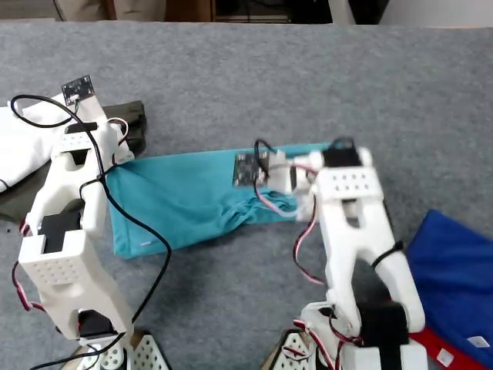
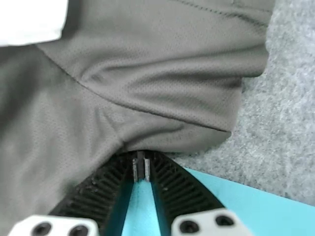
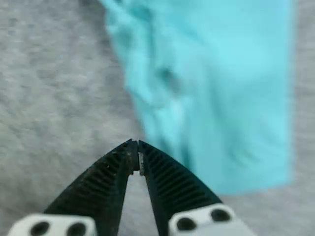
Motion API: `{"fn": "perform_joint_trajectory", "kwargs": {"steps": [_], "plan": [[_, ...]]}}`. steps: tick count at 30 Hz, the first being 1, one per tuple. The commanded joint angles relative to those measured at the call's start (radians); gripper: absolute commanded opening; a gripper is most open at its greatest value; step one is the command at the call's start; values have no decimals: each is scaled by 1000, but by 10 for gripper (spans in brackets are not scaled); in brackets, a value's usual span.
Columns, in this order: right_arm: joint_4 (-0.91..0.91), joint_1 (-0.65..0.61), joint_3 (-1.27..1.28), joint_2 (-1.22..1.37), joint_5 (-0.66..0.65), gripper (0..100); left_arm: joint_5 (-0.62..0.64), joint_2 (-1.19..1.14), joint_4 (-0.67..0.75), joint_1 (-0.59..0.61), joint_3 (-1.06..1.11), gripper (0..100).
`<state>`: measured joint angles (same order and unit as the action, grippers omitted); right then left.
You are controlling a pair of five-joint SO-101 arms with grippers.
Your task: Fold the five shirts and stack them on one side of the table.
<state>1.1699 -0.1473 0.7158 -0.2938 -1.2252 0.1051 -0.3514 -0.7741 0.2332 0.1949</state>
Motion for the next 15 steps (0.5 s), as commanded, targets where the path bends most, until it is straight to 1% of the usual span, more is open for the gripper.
{"fn": "perform_joint_trajectory", "kwargs": {"steps": [1,5,9,15], "plan": [[-97,-39,102,-48,61,4,2,44,18,26,-3,18],[-149,-70,125,-48,114,4,2,44,18,26,-3,18],[-213,-71,74,-10,117,4,2,44,18,26,-3,18],[-224,-65,-182,263,121,4,2,44,18,26,-3,18]]}}
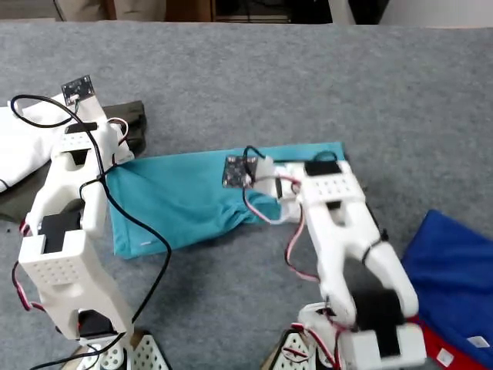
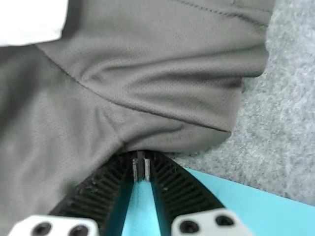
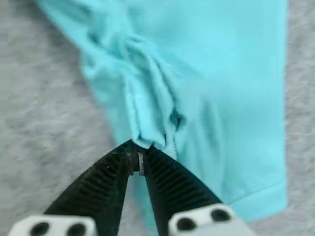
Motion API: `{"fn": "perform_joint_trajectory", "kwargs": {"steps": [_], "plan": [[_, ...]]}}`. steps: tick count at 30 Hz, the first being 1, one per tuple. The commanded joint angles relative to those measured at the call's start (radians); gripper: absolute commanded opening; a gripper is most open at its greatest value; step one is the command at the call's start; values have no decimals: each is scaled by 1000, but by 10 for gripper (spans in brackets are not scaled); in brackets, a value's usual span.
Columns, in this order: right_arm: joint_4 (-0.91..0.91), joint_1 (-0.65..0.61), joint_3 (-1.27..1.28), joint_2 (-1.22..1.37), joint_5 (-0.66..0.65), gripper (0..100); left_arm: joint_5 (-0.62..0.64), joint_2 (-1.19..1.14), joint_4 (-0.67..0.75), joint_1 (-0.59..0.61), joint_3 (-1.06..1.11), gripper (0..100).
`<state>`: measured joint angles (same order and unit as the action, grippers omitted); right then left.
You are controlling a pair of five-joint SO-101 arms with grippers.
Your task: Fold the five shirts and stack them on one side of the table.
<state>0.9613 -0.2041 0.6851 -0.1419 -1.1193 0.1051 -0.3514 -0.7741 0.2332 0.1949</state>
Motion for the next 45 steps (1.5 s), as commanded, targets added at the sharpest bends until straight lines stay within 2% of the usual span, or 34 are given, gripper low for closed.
{"fn": "perform_joint_trajectory", "kwargs": {"steps": [1,10,17,24,28,33,37,41,45], "plan": [[-12,-8,-208,160,25,4,2,44,18,26,-3,18],[133,-15,-671,441,48,4,2,44,18,26,-3,18],[147,-10,-776,542,48,5,2,44,18,26,-5,18],[351,44,-792,389,46,5,2,44,18,26,-6,18],[427,1,-716,249,46,5,2,44,18,26,-6,18],[279,-82,-446,182,55,5,2,44,18,26,-6,18],[61,-131,-298,194,147,5,2,44,18,28,-5,18],[-77,-142,-315,314,201,5,2,44,18,28,-5,18],[-49,-162,-433,440,242,5,2,44,18,28,-5,18]]}}
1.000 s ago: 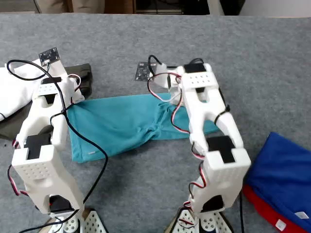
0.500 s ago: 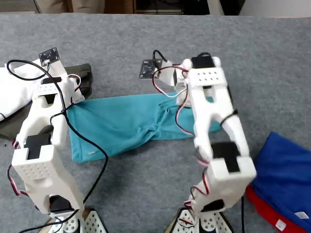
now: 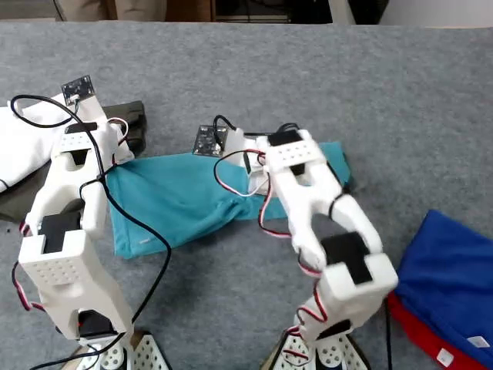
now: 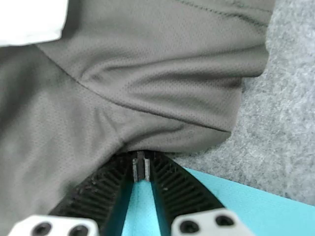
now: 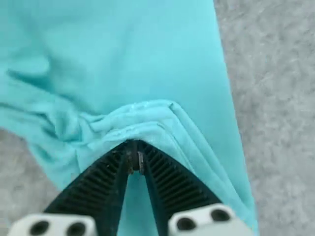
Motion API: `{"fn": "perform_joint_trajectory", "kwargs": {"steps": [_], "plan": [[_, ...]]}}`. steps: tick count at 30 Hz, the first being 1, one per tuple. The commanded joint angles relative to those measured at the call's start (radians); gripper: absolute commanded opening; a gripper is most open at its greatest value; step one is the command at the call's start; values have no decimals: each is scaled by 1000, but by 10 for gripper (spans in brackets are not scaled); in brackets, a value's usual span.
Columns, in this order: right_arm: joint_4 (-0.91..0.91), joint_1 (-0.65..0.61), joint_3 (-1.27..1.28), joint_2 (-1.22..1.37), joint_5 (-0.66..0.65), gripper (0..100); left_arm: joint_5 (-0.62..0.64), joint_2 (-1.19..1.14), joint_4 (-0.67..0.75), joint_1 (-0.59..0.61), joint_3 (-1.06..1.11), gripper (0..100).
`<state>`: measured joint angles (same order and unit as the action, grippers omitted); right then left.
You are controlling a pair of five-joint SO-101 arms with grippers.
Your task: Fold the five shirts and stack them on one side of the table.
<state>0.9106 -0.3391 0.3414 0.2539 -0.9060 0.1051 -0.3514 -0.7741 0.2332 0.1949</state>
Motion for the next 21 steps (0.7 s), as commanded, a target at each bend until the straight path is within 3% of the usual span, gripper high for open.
{"fn": "perform_joint_trajectory", "kwargs": {"steps": [1,10,21], "plan": [[28,-36,-113,58,31,5,2,44,18,28,-5,18],[209,-4,-133,45,28,5,2,44,18,28,-5,18],[338,134,-31,-426,32,5,2,61,-11,38,-18,18]]}}
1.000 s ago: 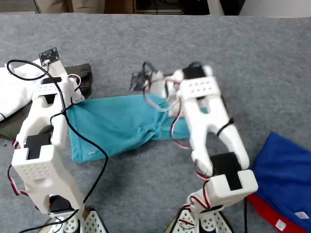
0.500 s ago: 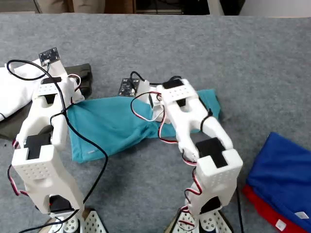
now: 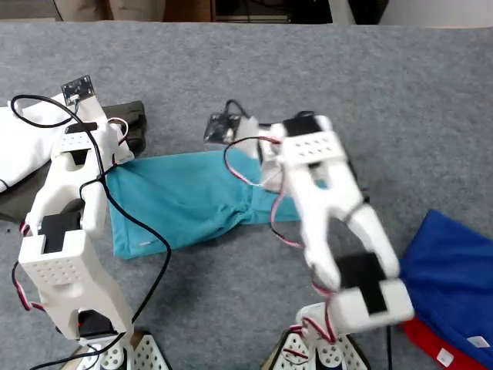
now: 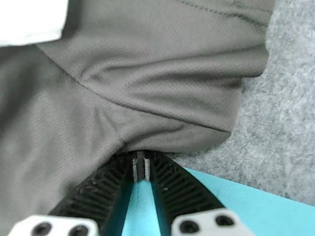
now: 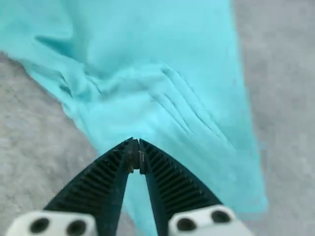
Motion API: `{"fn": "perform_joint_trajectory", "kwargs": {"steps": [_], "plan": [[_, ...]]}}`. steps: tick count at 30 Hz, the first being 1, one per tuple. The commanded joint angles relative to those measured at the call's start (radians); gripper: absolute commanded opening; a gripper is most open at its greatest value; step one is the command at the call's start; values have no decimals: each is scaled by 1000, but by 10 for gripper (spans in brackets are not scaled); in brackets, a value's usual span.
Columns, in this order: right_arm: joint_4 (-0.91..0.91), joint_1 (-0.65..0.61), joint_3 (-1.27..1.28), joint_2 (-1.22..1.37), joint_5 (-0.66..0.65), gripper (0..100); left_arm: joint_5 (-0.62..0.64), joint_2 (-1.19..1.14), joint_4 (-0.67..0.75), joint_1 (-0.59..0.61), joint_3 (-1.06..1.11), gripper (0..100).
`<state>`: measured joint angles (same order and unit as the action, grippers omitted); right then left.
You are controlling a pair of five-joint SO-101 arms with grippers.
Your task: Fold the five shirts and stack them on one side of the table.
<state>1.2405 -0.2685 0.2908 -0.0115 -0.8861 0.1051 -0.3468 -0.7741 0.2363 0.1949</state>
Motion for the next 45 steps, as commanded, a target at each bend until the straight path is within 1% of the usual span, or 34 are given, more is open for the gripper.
{"fn": "perform_joint_trajectory", "kwargs": {"steps": [1,3,5,8,11,13,15,17,21,24,27,29,33,38,42,45], "plan": [[-2,90,36,-191,12,5,2,74,-35,38,-31,18],[-64,147,90,-228,51,5,0,122,-91,35,-55,18],[-181,211,170,-237,133,5,-15,186,-153,34,-84,18],[-396,303,338,-225,278,5,-63,295,-290,40,-132,18],[-546,363,503,-226,373,5,-114,380,-436,44,-147,18],[-612,398,590,-228,391,5,-152,420,-539,57,-146,18],[-677,438,656,-228,391,5,-164,438,-629,72,-144,19],[-710,479,684,-234,393,5,-169,440,-692,98,-129,30],[-733,535,694,-266,397,5,-161,440,-812,160,-84,139],[-763,539,714,-274,397,5,-161,440,-884,164,-61,183],[-764,538,711,-274,408,5,-161,440,-887,158,-14,209],[-766,539,710,-274,431,5,-161,438,-839,157,25,213],[-766,538,710,-274,430,5,-157,438,-732,150,106,214],[-766,533,710,-274,425,5,-58,440,-608,78,207,214],[-764,533,711,-277,428,5,34,440,-557,31,218,214],[-769,519,742,-331,425,5,89,440,-509,18,222,214]]}}
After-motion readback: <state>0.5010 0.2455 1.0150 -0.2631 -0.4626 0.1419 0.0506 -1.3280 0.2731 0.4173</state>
